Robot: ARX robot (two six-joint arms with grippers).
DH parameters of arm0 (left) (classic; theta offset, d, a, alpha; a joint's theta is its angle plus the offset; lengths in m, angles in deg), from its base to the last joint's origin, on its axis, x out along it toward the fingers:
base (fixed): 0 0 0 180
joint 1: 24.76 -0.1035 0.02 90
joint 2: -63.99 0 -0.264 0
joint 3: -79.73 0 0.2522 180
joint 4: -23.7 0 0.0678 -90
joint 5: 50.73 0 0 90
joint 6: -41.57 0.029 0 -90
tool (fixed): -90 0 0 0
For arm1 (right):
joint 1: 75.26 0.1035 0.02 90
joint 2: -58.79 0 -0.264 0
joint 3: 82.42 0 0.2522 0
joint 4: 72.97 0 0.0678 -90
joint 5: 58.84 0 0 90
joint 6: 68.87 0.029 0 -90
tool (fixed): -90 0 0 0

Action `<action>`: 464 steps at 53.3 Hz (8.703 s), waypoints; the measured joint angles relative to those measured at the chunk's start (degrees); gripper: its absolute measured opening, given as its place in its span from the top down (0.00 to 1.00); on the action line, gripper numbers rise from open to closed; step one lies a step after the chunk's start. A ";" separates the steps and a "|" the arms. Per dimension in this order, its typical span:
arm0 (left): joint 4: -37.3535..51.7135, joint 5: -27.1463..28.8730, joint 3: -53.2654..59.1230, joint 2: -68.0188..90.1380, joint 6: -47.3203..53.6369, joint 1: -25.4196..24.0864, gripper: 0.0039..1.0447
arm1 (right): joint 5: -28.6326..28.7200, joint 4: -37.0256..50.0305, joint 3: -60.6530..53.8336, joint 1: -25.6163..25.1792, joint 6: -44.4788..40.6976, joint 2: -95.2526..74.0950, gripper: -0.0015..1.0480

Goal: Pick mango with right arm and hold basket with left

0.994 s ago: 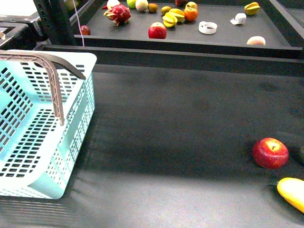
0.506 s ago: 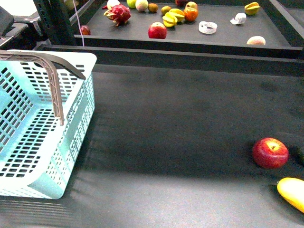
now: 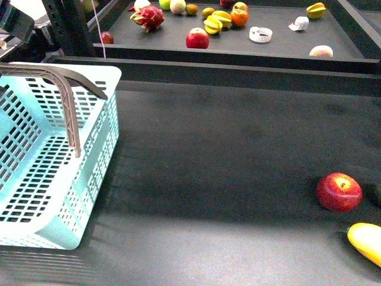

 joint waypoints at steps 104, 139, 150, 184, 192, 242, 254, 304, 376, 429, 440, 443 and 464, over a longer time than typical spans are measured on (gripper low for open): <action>12.20 -15.15 28.37 -29.46 39.56 31.30 0.92 | 0.00 0.00 0.00 0.00 0.00 0.00 0.08; 12.20 -15.34 28.37 -29.46 39.58 31.54 0.92 | 0.00 0.00 0.00 0.00 0.00 0.00 0.08; 12.20 -15.37 28.37 -29.46 39.56 31.52 0.92 | 0.00 0.00 0.00 0.00 0.00 0.00 0.08; 12.20 -15.37 28.37 -29.46 39.56 31.52 0.92 | 0.00 0.00 0.00 0.00 0.00 0.00 0.08; 12.20 -15.37 28.37 -29.46 39.58 31.52 0.92 | 0.00 0.00 0.00 0.00 0.00 0.00 0.08; 12.20 -15.37 28.37 -29.44 39.78 31.52 0.92 | 2.95 7.82 1.95 -10.40 5.18 -25.16 0.08; 12.20 -15.34 28.37 -29.44 39.93 31.52 0.92 | 13.25 28.48 3.65 -17.75 -1.22 -52.70 0.08; 12.20 -15.37 28.37 -29.44 39.98 31.54 0.92 | 14.19 47.93 29.33 -24.17 -29.35 -131.95 0.08; 12.20 -15.37 28.37 -29.44 39.98 31.54 0.92 | 10.23 44.00 44.94 -22.47 -34.14 -151.84 0.45; 12.20 -15.37 28.37 -29.44 39.98 31.54 0.92 | 21.40 33.70 23.10 -2.75 -2.69 -81.72 0.45; 12.20 -15.37 28.37 -29.44 39.98 31.54 0.92 | 17.99 29.05 27.26 7.76 -0.46 -76.35 0.45; 12.20 -15.37 28.37 -29.44 39.98 31.54 0.92 | 16.48 28.94 28.81 10.75 -0.13 -76.74 0.45; 12.20 -15.34 28.37 -29.44 39.98 31.54 0.92 | 8.28 32.39 34.40 22.80 1.11 -87.56 0.45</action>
